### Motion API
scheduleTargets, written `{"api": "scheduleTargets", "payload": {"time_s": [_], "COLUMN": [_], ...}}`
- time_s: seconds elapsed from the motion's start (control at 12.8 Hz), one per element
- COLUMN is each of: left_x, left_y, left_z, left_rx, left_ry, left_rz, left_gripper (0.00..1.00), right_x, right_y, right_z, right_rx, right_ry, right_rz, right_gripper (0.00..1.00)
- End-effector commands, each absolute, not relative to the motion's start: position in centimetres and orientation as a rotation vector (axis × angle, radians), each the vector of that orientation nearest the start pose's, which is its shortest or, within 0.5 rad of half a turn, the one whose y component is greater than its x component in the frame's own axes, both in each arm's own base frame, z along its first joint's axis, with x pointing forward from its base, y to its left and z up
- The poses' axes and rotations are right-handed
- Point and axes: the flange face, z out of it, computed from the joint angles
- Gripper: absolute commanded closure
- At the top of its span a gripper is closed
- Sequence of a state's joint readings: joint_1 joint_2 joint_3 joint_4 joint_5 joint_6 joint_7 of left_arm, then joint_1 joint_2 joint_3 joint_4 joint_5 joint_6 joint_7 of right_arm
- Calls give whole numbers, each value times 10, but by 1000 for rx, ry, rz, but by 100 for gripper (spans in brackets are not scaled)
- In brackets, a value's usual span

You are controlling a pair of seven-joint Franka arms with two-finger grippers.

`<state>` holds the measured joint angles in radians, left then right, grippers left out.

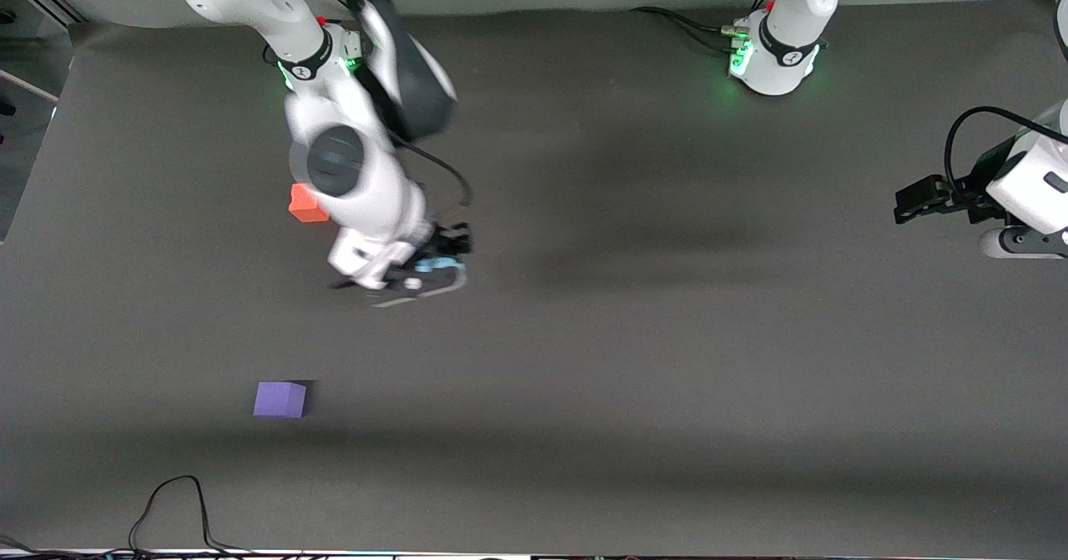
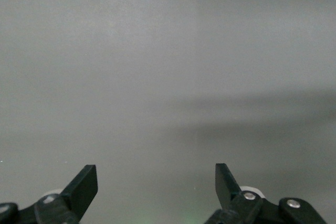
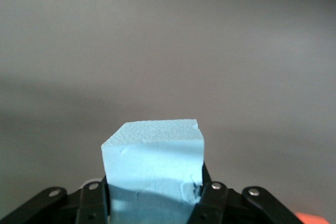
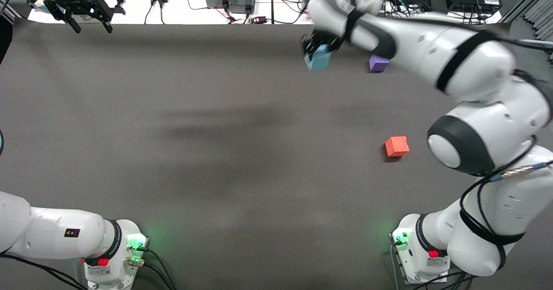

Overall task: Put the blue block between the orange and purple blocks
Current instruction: 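Carry the blue cube with the right gripper toward the orange cube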

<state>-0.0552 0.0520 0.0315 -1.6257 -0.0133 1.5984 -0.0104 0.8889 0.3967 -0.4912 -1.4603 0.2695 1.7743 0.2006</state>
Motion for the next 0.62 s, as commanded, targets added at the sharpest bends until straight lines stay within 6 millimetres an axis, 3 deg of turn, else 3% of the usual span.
{"api": "scheduleTargets", "payload": {"time_s": [0.0,0.23,0.55], "left_x": [568,568,568], "left_y": [-16,-15,-17], "left_z": [578,579,579], "left_rx": [-3139,-3140,-3139], "left_ry": [48,45,50], "left_rz": [113,108,111], "left_gripper": [0,0,0], "right_x": [593,598,604], "right_y": [312,260,132], "right_z": [503,514,507], "right_rx": [-3080,-3096,-3071], "right_ry": [-240,-251,-292], "right_rz": [114,170,215], "right_gripper": [86,86,86]}}
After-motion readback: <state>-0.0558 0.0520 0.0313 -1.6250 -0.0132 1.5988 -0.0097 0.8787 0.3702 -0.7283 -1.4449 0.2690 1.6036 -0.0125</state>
